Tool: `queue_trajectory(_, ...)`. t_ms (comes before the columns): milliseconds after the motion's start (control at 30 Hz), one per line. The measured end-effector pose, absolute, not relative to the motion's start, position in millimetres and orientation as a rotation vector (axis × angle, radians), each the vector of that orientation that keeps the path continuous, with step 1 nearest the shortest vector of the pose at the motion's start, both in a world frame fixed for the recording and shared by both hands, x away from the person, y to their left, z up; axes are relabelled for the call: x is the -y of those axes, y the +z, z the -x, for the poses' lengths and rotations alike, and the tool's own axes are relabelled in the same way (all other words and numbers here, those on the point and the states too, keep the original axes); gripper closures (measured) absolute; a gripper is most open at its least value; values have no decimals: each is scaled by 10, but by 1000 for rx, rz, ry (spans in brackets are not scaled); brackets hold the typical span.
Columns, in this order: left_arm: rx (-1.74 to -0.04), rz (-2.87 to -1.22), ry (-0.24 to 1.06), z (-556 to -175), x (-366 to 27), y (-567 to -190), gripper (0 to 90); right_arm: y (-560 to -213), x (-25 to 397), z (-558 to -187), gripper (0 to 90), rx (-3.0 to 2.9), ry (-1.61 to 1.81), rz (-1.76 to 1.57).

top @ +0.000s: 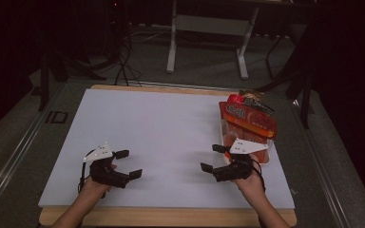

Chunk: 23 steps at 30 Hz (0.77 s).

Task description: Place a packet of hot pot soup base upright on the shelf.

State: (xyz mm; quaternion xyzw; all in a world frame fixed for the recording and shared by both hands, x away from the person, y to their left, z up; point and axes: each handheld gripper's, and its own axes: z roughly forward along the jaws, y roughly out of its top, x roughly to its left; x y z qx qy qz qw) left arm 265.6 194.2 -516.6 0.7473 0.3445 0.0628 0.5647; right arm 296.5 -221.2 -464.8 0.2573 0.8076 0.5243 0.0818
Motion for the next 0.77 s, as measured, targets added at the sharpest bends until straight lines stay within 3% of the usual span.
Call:
queue_trajectory(333,-800,-1768,155,-2633,-1943,-5166,0,-4860,2231,-2986,133,-2472,1469,-764)
queue_trajectory(767,-795,-1777,161,-2630,-1931,-5177,0,-4883,2280,-3021,134,-2457,1469,-797)
